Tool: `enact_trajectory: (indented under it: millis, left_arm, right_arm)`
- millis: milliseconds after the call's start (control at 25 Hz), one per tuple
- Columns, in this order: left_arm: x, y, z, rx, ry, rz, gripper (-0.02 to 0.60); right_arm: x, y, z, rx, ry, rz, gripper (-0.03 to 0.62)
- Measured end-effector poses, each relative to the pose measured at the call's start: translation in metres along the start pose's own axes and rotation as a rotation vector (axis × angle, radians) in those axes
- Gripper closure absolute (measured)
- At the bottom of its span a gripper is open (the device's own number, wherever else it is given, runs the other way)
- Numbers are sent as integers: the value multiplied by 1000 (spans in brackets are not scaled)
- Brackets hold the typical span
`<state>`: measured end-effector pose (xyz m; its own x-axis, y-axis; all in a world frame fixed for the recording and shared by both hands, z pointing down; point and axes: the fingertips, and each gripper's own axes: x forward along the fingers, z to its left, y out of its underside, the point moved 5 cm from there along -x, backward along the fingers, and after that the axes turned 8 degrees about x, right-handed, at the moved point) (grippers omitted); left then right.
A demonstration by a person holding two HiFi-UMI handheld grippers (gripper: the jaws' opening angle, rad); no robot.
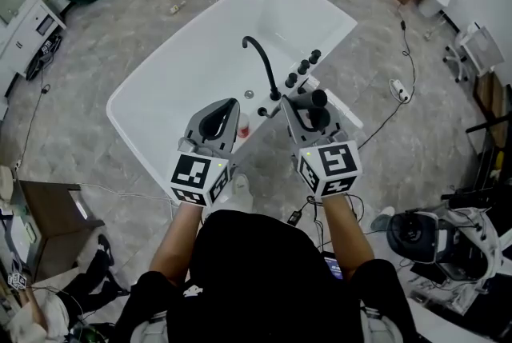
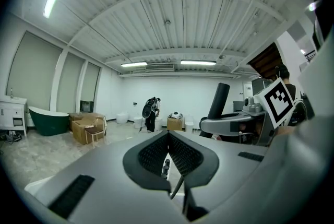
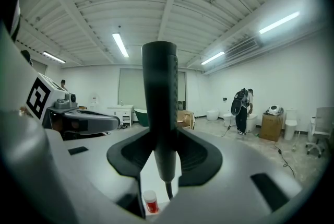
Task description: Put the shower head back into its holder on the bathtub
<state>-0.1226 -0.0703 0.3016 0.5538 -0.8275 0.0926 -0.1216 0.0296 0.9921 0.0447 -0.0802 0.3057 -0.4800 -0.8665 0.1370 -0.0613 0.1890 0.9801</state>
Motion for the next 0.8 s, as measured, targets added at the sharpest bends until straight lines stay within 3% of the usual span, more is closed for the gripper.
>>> enact_trajectory:
  millis: [160, 360, 680, 800]
  left_arm:
    - [35, -18, 22, -10, 32, 19, 568]
    - [55, 4, 49, -23, 76, 29, 568]
    - [127, -6, 86, -66, 136, 85, 568]
    - [130, 2, 90, -64, 142, 103, 568]
  right_arm:
    - [30, -21, -18, 10, 24, 28, 450]
    - [62, -3, -19, 22, 63, 47, 450]
    - [126, -22, -60, 47, 98, 115, 450]
    - [134, -14, -58, 54, 90, 133, 450]
